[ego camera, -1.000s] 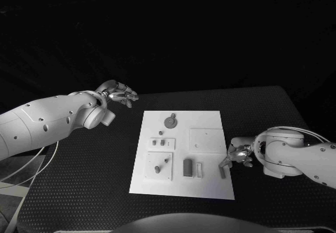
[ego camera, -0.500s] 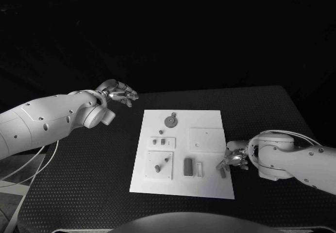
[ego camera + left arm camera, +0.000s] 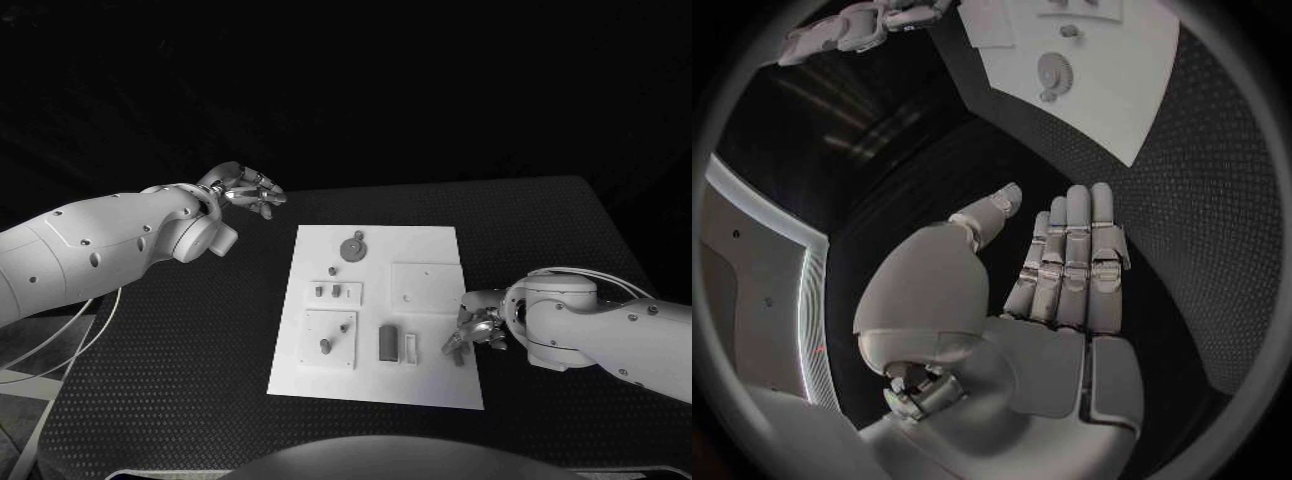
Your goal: Assemble the parts on the task board
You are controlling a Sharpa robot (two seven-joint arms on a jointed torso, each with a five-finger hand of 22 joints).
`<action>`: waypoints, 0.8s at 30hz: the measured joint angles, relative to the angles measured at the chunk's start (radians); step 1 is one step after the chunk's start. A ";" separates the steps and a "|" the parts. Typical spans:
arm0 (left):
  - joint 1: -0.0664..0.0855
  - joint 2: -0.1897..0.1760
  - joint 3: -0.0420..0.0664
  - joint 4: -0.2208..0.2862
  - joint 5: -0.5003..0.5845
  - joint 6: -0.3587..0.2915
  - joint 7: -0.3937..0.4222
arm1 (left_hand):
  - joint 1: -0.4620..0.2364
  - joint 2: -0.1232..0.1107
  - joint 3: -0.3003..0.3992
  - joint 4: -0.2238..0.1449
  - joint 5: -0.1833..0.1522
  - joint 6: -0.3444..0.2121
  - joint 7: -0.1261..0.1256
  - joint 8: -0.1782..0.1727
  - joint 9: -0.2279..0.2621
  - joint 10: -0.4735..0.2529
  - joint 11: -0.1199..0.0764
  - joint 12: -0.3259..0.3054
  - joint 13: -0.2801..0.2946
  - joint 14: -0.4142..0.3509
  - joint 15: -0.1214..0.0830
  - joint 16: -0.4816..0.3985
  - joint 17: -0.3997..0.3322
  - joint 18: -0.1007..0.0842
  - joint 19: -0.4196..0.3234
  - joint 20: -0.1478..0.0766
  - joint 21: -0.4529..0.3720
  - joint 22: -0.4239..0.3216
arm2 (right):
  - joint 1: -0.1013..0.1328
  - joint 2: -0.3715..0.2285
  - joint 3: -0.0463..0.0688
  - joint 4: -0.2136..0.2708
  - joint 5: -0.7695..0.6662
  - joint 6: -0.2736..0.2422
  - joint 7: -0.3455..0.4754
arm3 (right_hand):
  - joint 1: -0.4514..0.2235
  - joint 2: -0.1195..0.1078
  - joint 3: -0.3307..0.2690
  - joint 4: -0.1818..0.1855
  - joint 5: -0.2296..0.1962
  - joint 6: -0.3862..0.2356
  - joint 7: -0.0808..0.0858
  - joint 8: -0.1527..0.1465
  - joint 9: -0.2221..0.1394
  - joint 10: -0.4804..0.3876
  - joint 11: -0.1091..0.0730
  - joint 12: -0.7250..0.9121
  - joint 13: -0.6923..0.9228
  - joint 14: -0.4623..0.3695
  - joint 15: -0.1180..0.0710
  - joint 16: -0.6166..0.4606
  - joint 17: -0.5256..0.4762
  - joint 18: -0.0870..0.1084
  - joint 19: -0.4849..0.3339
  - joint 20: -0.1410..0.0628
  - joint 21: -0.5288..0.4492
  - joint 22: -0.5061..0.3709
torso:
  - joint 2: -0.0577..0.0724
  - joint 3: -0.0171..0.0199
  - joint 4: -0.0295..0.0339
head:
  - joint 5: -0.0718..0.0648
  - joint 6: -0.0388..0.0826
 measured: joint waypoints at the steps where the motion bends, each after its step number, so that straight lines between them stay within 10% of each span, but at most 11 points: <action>1: 0.000 -0.001 0.000 0.000 0.000 0.000 0.000 | 0.000 0.000 0.000 0.000 0.000 0.000 0.000 0.000 0.000 0.000 0.000 0.000 0.000 0.000 0.000 0.000 0.000 0.000 0.000 0.000 0.000 0.000 | -0.001 0.000 0.001 0.001 -0.004 0.001 0.000 | 0.002 -0.002 0.001 -0.005 0.000 0.000 0.000 0.000 -0.005 -0.003 0.000 0.000 0.000 0.002 0.002 0.000 0.000 0.000 0.000 0.000 0.000 0.000 | 0.000 0.0000 0.0000 | 0.000 -0.001; 24: 0.000 -0.004 0.000 0.001 0.000 0.002 -0.001 | 0.000 0.000 0.000 0.000 0.000 0.000 0.000 0.000 0.000 0.000 0.000 0.000 0.000 0.000 0.000 0.000 0.001 0.000 0.000 0.000 0.000 0.000 | -0.014 0.013 0.005 0.014 -0.098 0.006 0.003 | 0.252 0.056 -0.012 -0.060 0.000 -0.008 -0.009 0.012 -0.065 -0.009 0.036 0.000 -0.002 0.000 0.043 -0.001 -0.001 -0.012 -0.018 0.011 0.000 0.000 | 0.000 0.0012 -0.0010 | 0.004 -0.006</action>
